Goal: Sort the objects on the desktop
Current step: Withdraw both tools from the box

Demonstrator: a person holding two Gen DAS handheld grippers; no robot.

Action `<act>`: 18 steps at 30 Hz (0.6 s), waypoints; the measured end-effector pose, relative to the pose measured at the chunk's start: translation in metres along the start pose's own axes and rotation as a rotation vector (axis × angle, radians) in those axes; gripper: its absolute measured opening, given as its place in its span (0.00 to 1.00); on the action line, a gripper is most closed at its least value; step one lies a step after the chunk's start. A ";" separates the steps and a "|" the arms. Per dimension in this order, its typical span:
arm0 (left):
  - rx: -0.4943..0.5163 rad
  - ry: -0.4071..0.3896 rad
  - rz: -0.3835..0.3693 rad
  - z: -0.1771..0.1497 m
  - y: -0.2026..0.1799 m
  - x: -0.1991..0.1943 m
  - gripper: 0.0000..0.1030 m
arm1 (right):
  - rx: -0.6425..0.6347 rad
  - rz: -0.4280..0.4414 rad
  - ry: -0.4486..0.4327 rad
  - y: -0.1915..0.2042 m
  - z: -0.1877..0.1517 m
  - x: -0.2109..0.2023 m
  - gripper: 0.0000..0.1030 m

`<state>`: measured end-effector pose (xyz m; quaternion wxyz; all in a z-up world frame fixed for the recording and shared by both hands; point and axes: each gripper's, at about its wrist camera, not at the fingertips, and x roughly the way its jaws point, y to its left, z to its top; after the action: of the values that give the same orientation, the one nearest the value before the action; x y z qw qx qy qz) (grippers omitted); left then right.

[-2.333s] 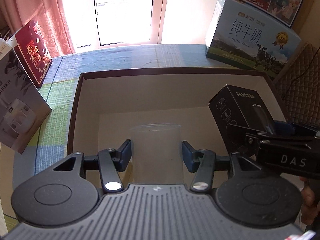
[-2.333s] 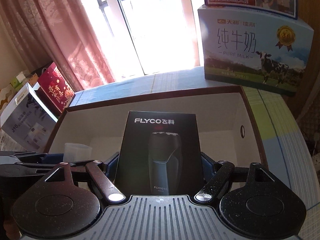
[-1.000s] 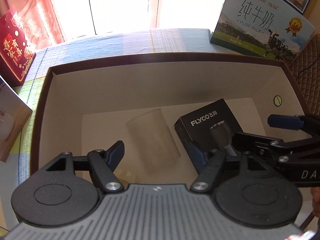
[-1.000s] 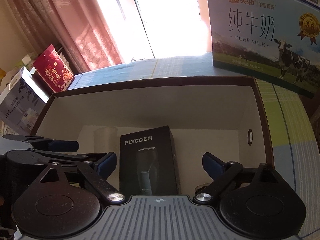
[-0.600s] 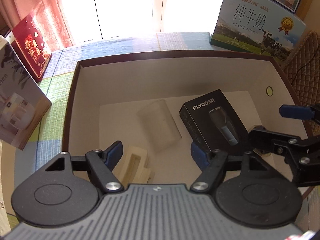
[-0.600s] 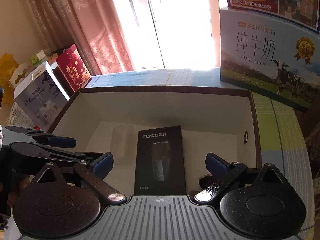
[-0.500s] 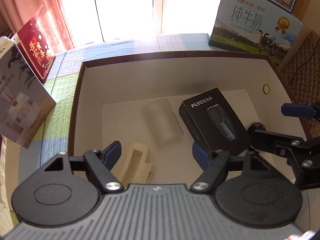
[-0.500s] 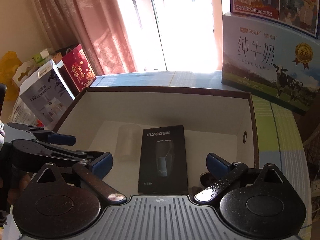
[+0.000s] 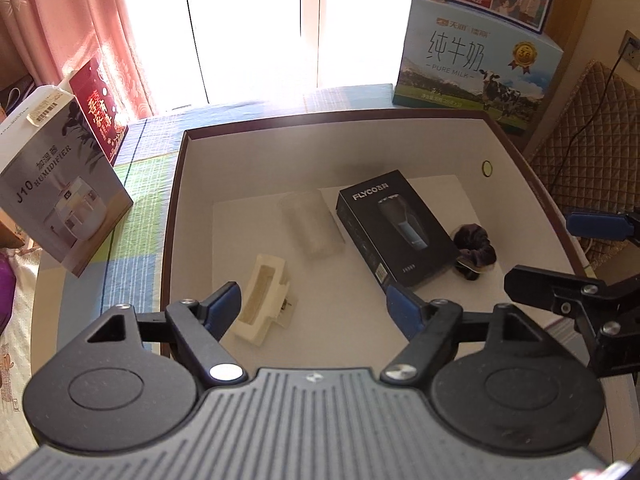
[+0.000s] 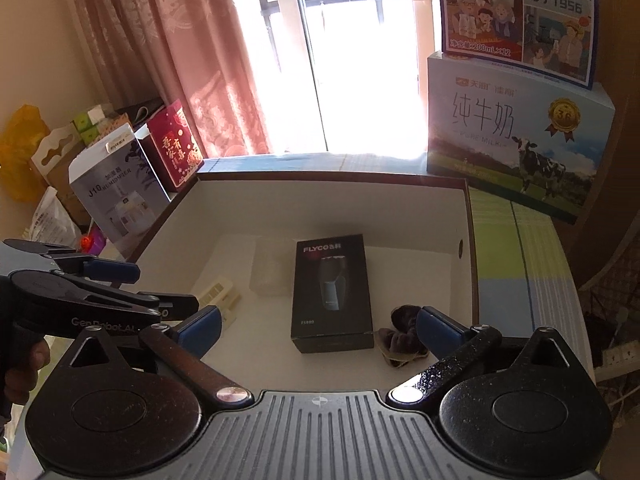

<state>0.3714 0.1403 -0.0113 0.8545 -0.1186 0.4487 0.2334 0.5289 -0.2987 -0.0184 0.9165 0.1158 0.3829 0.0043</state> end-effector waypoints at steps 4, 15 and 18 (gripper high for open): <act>-0.002 -0.015 -0.007 -0.010 -0.005 -0.015 0.75 | -0.002 -0.005 -0.013 0.006 -0.008 -0.017 0.98; -0.009 -0.053 -0.010 -0.036 -0.013 -0.054 0.79 | -0.010 -0.009 -0.040 0.023 -0.029 -0.056 0.98; -0.014 -0.058 -0.009 -0.044 -0.014 -0.063 0.79 | -0.011 -0.007 -0.038 0.028 -0.035 -0.065 0.98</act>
<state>0.3167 0.0923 0.0152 0.8673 -0.1196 0.4216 0.2360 0.4599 -0.2708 0.0093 0.9243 0.1091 0.3657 0.0009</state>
